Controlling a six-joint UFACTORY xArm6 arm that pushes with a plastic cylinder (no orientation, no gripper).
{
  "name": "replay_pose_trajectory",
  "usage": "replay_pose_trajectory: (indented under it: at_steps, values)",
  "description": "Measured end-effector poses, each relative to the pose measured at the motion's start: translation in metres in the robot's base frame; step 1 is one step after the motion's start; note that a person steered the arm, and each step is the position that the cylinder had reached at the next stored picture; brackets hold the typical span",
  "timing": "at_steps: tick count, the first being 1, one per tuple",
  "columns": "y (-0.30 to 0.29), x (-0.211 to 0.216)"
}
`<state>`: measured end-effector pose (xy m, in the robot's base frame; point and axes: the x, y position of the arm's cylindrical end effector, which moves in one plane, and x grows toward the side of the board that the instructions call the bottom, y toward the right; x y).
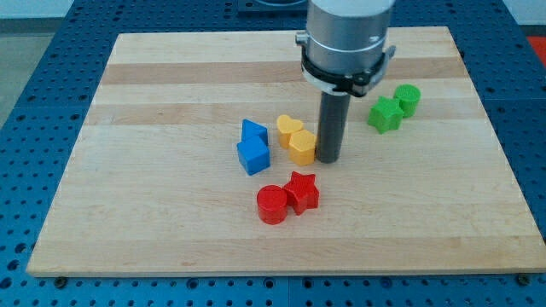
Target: Push the heart to the top left side of the board
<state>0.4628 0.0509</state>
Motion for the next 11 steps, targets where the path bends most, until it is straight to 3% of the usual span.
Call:
replay_pose_trajectory:
  at_steps: [4,7,11]
  values:
    - [-0.087,-0.059]
    - [-0.163,-0.067]
    - [-0.158,-0.159]
